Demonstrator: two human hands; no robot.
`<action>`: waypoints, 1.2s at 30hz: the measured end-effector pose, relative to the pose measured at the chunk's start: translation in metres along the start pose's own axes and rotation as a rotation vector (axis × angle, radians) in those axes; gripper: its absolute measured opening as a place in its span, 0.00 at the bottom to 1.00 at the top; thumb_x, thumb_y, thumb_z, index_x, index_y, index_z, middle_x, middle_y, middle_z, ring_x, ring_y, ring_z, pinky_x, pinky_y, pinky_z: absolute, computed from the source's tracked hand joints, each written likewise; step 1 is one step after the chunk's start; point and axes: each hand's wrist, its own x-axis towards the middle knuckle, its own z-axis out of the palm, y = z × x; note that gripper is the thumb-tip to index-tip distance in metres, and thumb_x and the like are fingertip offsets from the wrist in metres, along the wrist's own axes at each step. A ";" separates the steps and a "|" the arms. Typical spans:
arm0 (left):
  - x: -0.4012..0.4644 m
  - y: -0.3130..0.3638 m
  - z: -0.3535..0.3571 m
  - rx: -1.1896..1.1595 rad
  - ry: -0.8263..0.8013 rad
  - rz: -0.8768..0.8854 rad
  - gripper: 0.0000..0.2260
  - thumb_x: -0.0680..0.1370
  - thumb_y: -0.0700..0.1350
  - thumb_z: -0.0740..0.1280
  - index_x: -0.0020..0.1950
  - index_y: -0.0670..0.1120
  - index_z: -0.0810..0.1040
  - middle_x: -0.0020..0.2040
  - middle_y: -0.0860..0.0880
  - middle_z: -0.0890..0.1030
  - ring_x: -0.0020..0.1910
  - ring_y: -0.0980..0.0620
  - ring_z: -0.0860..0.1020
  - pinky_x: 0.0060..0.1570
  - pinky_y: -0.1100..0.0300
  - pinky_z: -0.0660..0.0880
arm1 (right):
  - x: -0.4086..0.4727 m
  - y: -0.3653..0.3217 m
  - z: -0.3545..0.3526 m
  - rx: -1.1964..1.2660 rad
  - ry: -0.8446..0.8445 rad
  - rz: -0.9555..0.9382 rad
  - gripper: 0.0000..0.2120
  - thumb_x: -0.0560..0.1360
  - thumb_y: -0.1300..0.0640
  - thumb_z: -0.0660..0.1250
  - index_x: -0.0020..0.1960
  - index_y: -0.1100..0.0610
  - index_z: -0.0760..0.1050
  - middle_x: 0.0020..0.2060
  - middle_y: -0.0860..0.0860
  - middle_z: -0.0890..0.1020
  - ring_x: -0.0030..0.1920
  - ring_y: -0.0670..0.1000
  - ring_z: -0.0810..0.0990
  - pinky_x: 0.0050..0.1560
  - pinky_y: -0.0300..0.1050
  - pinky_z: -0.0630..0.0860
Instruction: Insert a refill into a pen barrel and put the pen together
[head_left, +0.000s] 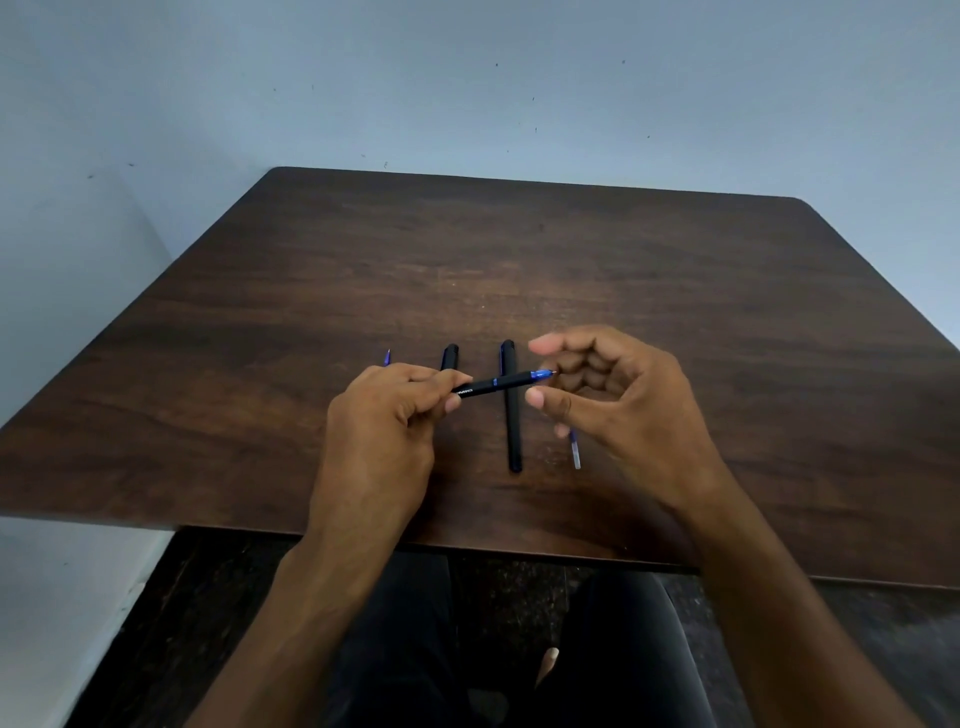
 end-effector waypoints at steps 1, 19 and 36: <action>0.000 0.000 0.000 0.003 -0.006 -0.002 0.13 0.76 0.36 0.72 0.56 0.50 0.85 0.47 0.61 0.80 0.48 0.56 0.78 0.50 0.78 0.66 | 0.000 0.001 -0.001 0.018 0.002 0.001 0.12 0.72 0.62 0.77 0.55 0.54 0.83 0.40 0.49 0.86 0.36 0.46 0.84 0.37 0.42 0.82; -0.001 0.001 0.003 -0.017 -0.001 -0.027 0.13 0.77 0.37 0.71 0.57 0.50 0.85 0.49 0.58 0.82 0.50 0.58 0.78 0.53 0.77 0.67 | -0.001 0.007 0.003 0.209 0.054 -0.002 0.18 0.71 0.65 0.76 0.60 0.58 0.80 0.42 0.55 0.86 0.38 0.51 0.85 0.38 0.43 0.83; -0.001 0.003 0.000 -0.009 0.037 0.010 0.13 0.76 0.35 0.72 0.56 0.50 0.85 0.48 0.61 0.80 0.48 0.56 0.78 0.51 0.76 0.68 | -0.001 0.007 0.003 0.085 0.078 -0.031 0.15 0.70 0.56 0.78 0.55 0.54 0.83 0.42 0.50 0.86 0.37 0.45 0.83 0.36 0.40 0.81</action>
